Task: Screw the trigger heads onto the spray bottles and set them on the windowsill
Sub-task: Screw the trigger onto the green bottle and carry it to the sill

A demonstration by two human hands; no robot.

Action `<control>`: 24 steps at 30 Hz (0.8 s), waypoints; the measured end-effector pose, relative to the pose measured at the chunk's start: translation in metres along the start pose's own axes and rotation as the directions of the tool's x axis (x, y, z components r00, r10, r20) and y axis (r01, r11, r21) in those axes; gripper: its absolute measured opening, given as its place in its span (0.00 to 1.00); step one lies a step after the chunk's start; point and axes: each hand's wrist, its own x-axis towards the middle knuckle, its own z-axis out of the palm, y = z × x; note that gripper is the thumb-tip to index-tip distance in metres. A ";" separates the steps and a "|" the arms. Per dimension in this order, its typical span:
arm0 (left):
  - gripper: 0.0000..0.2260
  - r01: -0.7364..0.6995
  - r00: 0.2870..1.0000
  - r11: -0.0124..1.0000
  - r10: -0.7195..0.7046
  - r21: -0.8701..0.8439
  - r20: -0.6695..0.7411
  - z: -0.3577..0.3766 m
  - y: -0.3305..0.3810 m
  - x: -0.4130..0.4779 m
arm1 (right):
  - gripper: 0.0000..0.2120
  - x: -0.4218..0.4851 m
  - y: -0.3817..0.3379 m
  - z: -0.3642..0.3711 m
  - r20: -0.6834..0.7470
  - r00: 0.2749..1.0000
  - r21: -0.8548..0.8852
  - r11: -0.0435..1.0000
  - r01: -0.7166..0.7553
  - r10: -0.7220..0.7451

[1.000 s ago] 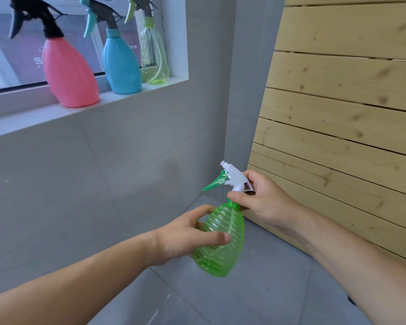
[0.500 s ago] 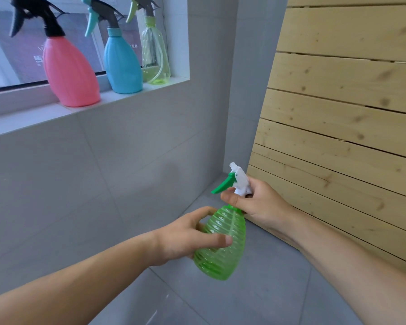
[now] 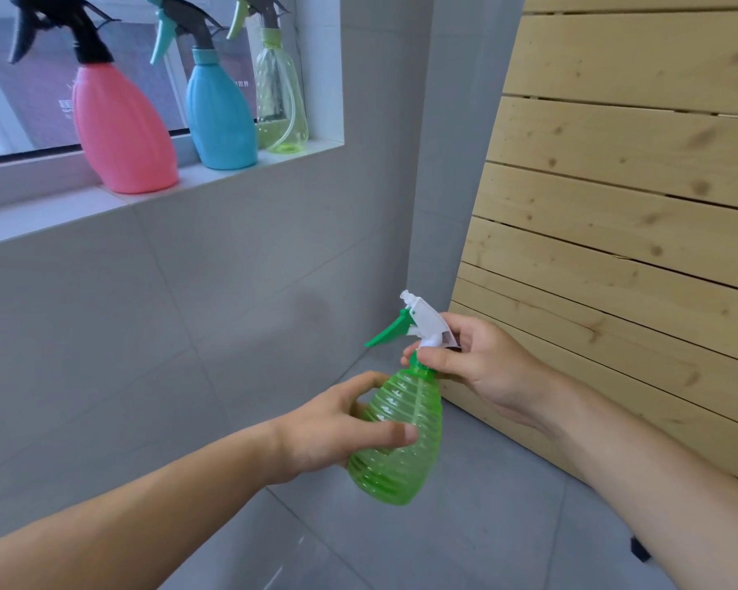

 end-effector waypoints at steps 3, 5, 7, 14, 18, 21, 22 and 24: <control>0.24 0.008 1.000 1.000 -0.008 -0.009 0.003 0.003 -0.001 0.001 | 0.15 0.002 0.007 0.009 -0.143 0.988 -0.232 0.972 0.027 -0.062; 0.25 0.004 1.000 1.000 -0.004 -0.014 0.003 0.004 0.000 0.001 | 0.15 0.003 0.005 0.010 -0.135 0.989 -0.195 0.980 0.029 -0.056; 0.24 -0.004 1.000 1.000 0.004 -0.026 0.011 0.002 0.002 0.000 | 0.18 0.003 -0.002 0.004 -0.041 0.999 0.023 1.000 -0.001 0.002; 0.23 -0.066 0.997 0.987 0.071 -0.147 0.027 0.003 0.004 0.002 | 0.19 -0.003 -0.009 -0.001 0.106 0.991 0.454 0.883 -0.116 0.076; 0.27 -0.086 0.995 0.977 0.094 -0.195 0.034 0.004 0.004 0.003 | 0.21 -0.003 -0.013 0.002 0.136 0.989 0.452 0.884 -0.115 0.059; 0.25 -0.083 0.993 0.984 0.095 -0.158 0.070 0.008 0.003 0.002 | 0.18 -0.002 -0.011 0.004 0.129 0.990 0.450 0.887 -0.103 0.049; 0.23 -0.088 0.993 0.985 0.098 -0.149 0.061 0.008 0.003 0.002 | 0.17 -0.002 -0.011 0.005 0.111 0.993 0.453 0.887 -0.092 0.046; 0.20 -0.103 0.994 0.988 0.105 -0.114 0.005 0.008 0.004 0.003 | 0.15 0.000 -0.010 0.009 0.047 0.998 0.443 0.894 -0.065 0.049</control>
